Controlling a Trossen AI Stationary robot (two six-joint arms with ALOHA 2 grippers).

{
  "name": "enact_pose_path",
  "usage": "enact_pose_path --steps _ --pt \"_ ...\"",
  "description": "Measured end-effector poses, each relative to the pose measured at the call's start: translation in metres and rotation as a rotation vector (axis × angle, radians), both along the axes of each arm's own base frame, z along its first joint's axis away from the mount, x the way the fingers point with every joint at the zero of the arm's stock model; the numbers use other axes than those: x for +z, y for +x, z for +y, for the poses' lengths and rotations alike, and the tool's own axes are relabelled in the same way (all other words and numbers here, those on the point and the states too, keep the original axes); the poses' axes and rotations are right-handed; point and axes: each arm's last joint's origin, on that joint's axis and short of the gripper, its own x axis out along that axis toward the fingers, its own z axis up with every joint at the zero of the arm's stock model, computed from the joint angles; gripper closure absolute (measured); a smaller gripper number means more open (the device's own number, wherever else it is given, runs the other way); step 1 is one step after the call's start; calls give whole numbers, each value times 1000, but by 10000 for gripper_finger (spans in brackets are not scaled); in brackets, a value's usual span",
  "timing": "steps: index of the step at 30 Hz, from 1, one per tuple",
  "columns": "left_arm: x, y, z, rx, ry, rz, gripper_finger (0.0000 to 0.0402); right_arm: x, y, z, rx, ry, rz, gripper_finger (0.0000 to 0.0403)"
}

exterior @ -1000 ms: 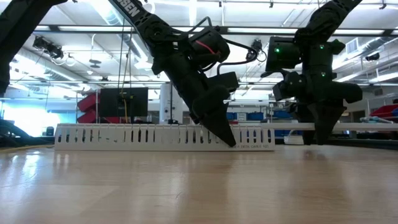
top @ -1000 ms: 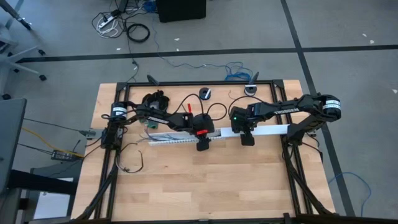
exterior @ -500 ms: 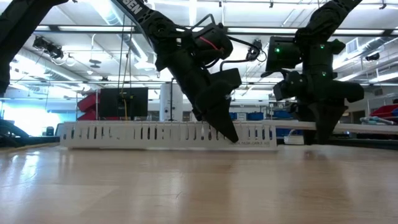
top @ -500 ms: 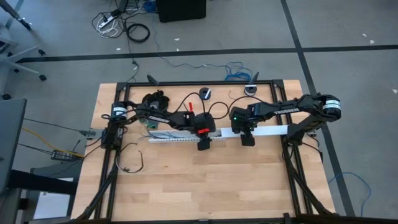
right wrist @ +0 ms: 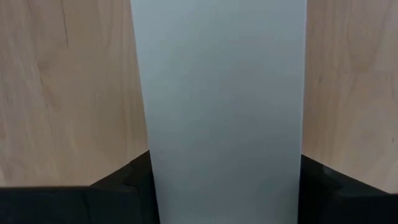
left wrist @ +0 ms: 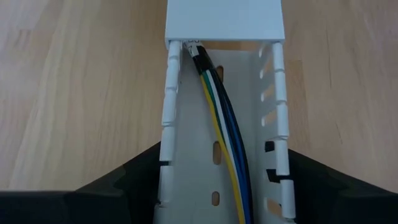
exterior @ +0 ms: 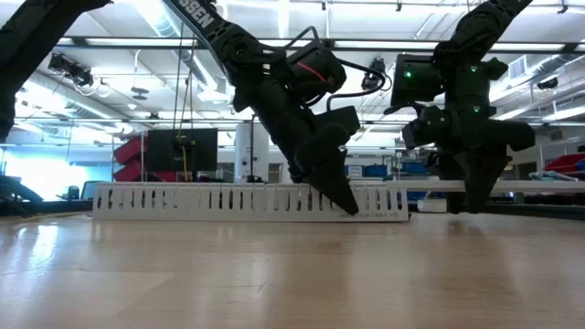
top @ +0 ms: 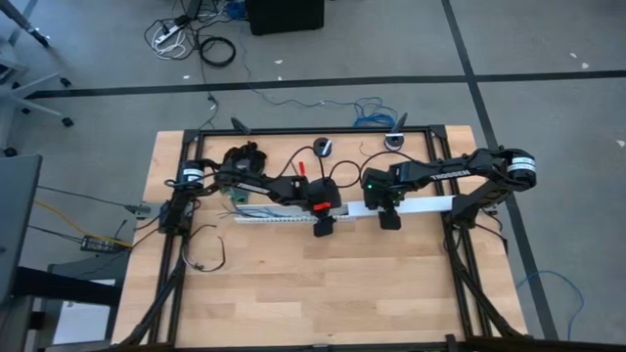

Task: Ziptie cables
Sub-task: Close the white cable duct

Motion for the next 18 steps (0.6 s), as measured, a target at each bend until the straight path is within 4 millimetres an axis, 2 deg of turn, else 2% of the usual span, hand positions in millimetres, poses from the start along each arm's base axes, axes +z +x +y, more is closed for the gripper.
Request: enact_pose_path --steps 18 --pt "2 4 1 -7 30 2 149 0 0 0 -14 5 1 174"
